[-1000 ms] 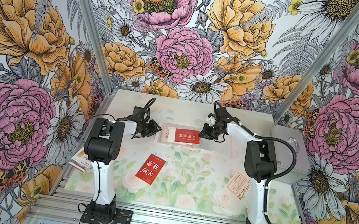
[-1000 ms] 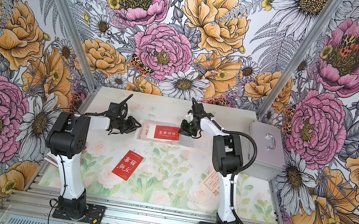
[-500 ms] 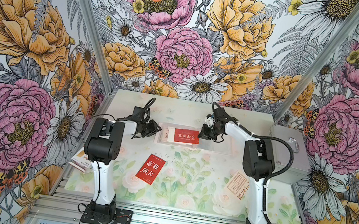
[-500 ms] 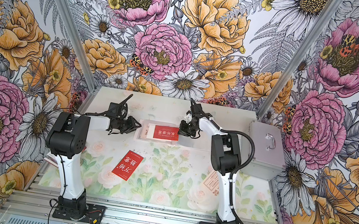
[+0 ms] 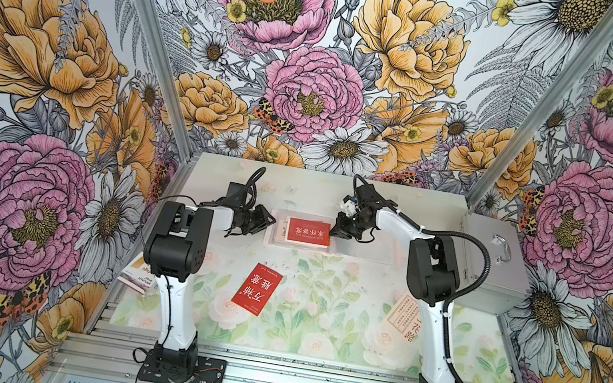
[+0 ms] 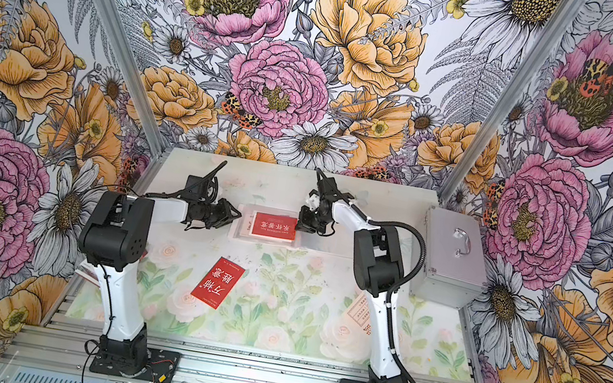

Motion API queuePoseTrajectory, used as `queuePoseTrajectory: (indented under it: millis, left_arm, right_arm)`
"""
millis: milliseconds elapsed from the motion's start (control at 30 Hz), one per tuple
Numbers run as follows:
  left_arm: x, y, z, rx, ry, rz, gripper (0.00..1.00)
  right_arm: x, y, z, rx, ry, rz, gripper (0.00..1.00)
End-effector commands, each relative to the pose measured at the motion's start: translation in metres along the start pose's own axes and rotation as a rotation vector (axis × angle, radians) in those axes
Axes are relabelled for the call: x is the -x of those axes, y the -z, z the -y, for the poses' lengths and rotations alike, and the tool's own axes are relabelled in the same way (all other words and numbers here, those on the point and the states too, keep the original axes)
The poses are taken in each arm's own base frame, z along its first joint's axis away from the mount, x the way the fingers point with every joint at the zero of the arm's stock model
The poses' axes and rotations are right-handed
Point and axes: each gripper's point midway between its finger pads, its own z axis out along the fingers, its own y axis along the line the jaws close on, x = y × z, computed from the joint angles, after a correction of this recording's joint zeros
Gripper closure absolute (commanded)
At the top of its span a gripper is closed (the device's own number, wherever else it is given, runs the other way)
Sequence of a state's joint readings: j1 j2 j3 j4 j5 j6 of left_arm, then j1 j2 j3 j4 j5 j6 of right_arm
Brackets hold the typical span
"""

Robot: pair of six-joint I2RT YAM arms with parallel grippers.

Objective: Place the photos into the photo albums
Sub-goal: Insert the photo into the photo album.

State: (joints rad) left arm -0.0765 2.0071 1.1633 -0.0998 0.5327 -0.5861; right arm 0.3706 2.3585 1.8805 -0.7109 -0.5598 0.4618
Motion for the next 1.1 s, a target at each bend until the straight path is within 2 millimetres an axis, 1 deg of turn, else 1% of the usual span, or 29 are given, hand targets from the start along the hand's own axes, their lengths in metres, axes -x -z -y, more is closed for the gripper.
queuePoseTrajectory:
  millis: [0,167,233,367,433,700,900,1067]
  left_arm:
    - [0.003,0.004,0.018,-0.044,-0.035,0.008,0.63]
    - [0.003,0.005,0.018,-0.043,-0.037,0.009,0.63]
    - [0.004,0.005,0.018,-0.042,-0.036,0.011,0.63]
    - [0.004,0.006,0.019,-0.044,-0.038,0.012,0.63]
    - [0.004,0.007,0.02,-0.043,-0.041,0.013,0.63]
    - [0.008,0.017,0.019,-0.034,-0.046,0.04,0.63]
    - [0.011,0.028,0.019,-0.023,-0.052,0.07,0.63]
    - [0.009,0.038,0.018,-0.016,-0.059,0.076,0.63]
  right_arm:
    - [0.003,-0.01,-0.009,0.036,0.001,-0.014,0.93]
    - [0.002,-0.016,-0.015,0.059,0.008,-0.026,0.93]
    - [0.001,-0.017,-0.022,0.083,0.015,-0.033,0.93]
    - [0.001,-0.018,-0.029,0.1,0.026,-0.036,0.93]
    - [0.002,-0.015,-0.03,0.098,0.038,-0.029,0.93]
    - [0.006,0.016,-0.032,0.041,0.062,0.036,0.9]
    - [0.007,0.043,-0.027,-0.007,0.06,0.087,0.84]
    - [0.004,0.058,-0.028,-0.019,0.069,0.108,0.82]
